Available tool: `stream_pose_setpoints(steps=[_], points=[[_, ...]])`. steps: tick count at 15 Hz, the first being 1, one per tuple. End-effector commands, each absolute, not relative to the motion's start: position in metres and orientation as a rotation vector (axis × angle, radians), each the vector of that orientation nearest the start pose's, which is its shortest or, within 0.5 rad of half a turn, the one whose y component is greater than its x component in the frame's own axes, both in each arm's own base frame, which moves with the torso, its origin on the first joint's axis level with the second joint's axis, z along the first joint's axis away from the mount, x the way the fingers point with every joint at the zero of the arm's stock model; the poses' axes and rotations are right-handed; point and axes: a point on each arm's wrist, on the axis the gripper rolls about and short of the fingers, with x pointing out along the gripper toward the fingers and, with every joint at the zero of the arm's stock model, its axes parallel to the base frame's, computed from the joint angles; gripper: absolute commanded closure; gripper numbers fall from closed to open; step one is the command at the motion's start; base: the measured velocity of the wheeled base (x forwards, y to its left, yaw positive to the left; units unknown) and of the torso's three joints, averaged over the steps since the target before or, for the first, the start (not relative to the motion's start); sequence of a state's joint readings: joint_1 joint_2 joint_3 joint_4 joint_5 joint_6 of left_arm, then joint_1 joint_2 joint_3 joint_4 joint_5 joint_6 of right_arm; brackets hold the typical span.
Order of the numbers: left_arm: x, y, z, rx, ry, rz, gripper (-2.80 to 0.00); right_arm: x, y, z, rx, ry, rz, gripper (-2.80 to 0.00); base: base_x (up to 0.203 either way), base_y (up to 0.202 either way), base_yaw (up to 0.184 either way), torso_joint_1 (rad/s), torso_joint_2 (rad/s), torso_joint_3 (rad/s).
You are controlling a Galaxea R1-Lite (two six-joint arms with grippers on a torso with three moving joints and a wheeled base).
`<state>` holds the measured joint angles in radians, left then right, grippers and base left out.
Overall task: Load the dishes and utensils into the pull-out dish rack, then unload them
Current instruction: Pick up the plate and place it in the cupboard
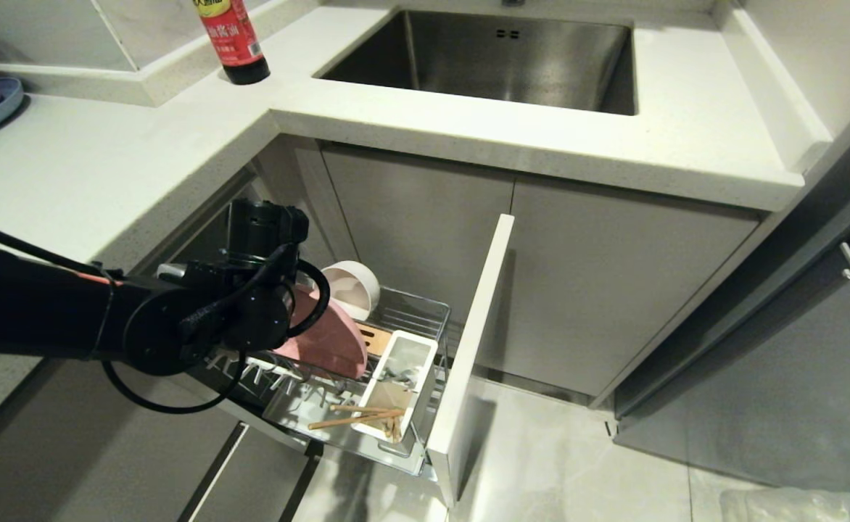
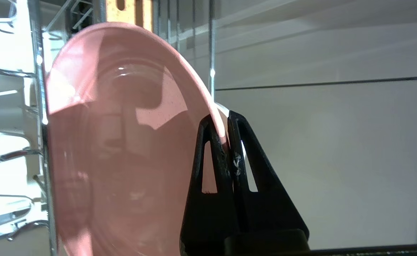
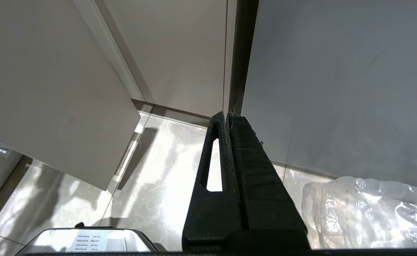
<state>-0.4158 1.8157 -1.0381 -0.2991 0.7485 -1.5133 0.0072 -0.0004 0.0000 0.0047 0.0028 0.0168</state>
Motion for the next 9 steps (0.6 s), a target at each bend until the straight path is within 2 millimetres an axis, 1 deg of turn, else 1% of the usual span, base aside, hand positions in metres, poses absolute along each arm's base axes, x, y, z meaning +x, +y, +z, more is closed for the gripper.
stream_pose_setpoints(steps=[1,9], points=[[0.3175,-0.1213,0.1707,-1.209,0.079,0.564,0.0,-0.0228,-0.0001,0.075,0.017,0.004,0.011,0.0,0.0,0.0,0.0,0.0,0.0,0.0],[0.3208,-0.1197,0.1648,-1.197,0.087,0.581,0.0,-0.0229,-0.0001,0.075,0.017,0.003,0.011,0.0,0.0,0.0,0.0,0.0,0.0,0.0]])
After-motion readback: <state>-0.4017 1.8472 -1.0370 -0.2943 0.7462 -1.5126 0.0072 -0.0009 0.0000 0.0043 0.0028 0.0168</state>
